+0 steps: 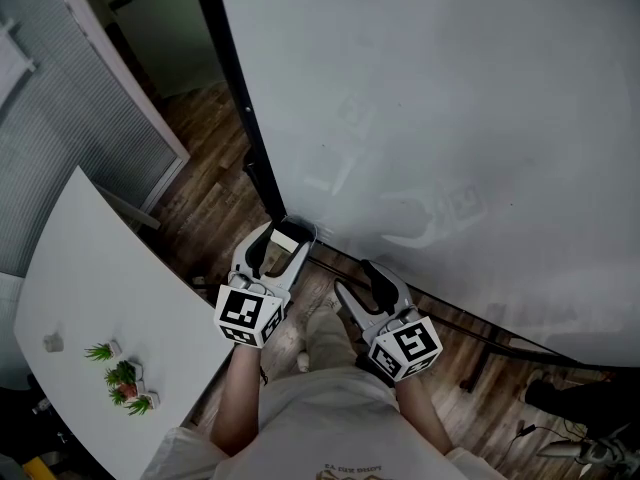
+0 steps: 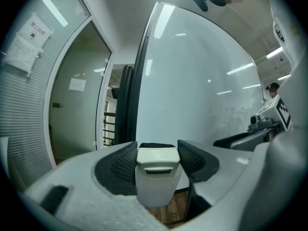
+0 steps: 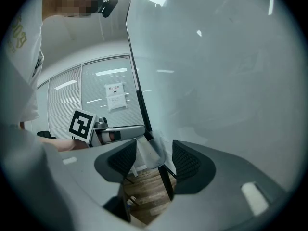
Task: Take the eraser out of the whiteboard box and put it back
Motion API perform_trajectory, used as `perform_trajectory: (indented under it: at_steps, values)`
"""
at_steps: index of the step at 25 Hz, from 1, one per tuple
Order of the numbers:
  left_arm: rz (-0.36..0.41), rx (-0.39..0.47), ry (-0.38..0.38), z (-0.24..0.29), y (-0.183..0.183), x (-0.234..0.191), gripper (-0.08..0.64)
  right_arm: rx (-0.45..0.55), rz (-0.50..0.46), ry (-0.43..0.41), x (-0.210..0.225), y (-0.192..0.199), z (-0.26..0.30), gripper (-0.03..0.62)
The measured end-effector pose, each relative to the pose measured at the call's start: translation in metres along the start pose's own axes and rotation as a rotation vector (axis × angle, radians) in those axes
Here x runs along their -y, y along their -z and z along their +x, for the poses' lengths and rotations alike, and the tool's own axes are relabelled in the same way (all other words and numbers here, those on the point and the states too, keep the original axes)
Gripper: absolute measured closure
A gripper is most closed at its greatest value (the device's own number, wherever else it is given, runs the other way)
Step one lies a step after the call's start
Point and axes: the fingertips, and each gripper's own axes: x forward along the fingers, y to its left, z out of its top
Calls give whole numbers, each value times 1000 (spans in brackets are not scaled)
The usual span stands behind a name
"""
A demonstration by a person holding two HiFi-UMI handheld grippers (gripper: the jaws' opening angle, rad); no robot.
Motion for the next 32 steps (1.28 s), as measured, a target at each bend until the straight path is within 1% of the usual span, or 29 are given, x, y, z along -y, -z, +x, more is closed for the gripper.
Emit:
perform_trajectory:
  at_steps: [4,17,32]
  values:
    - [47,-20,-8,3,3,2,301,-2,2,3,3,1,-1,356]
    - [36,-33,-4,5,11,1,299,-3,8,9,2,0,0,356]
    - [68,-44,0,6,12,0,296,4,4,15,1,-2,-2,356]
